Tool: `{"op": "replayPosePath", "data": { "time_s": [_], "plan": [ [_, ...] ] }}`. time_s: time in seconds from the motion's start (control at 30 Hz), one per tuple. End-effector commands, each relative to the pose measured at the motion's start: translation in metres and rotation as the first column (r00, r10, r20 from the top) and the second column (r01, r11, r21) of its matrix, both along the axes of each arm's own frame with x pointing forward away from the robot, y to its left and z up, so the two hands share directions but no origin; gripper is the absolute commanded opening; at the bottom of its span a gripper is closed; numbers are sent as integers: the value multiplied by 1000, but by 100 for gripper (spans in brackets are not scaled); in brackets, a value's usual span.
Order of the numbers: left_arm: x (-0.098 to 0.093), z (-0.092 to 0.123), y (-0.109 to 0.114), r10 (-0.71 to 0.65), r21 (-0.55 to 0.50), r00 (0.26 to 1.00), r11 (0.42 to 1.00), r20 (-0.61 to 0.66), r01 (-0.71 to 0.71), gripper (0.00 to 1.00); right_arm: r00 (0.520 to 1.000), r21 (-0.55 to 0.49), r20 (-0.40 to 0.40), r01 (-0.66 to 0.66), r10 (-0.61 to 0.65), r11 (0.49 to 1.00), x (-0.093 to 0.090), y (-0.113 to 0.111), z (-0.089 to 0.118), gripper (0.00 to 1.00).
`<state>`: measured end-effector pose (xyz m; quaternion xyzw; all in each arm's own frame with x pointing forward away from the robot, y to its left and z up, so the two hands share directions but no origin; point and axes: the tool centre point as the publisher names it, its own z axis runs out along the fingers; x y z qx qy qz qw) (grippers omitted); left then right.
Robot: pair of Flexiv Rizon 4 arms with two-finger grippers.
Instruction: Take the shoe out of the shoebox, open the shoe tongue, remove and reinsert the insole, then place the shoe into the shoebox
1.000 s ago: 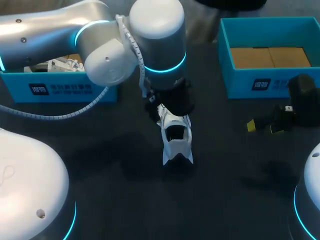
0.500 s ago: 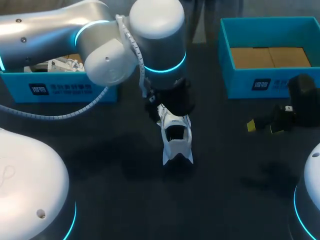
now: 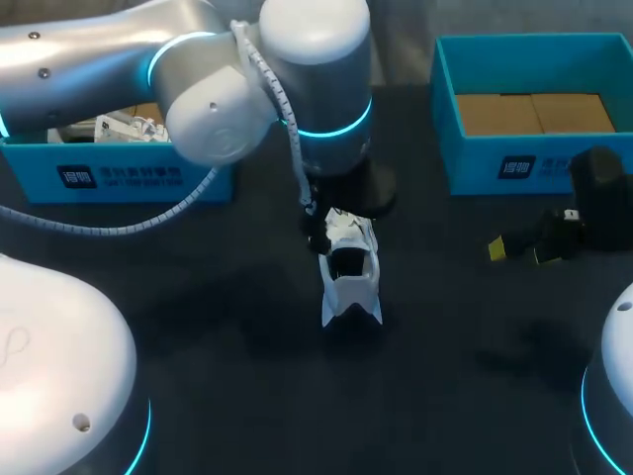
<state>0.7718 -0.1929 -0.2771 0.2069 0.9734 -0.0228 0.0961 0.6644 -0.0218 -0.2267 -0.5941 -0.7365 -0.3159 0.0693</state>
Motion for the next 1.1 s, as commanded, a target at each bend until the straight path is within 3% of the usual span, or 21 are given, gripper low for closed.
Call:
{"op": "replayPosePath", "data": {
  "time_s": [0.03, 0.33, 0.63, 1.1],
  "plan": [
    [-18, 3, 8, 355, -80, 935, 931, -12, -355, 100, 1000, -2, -1, 2, -2, 1000, -1, 1, 0, 100],
    [-43, -19, 0, 417, -127, 906, 897, -70, -423, 100, 1000, -2, -1, 2, -2, 1000, -1, 1, 0, 100],
    [-70, -48, -16, 375, -107, 920, 916, -114, -386, 100, 1000, -2, -1, 2, -2, 1000, -1, 1, 0, 100],
    [-68, -81, -22, 401, -87, 907, 906, -130, -414, 100, 1000, -2, -1, 2, -2, 1000, -1, 1, 0, 100]
  ]
}}
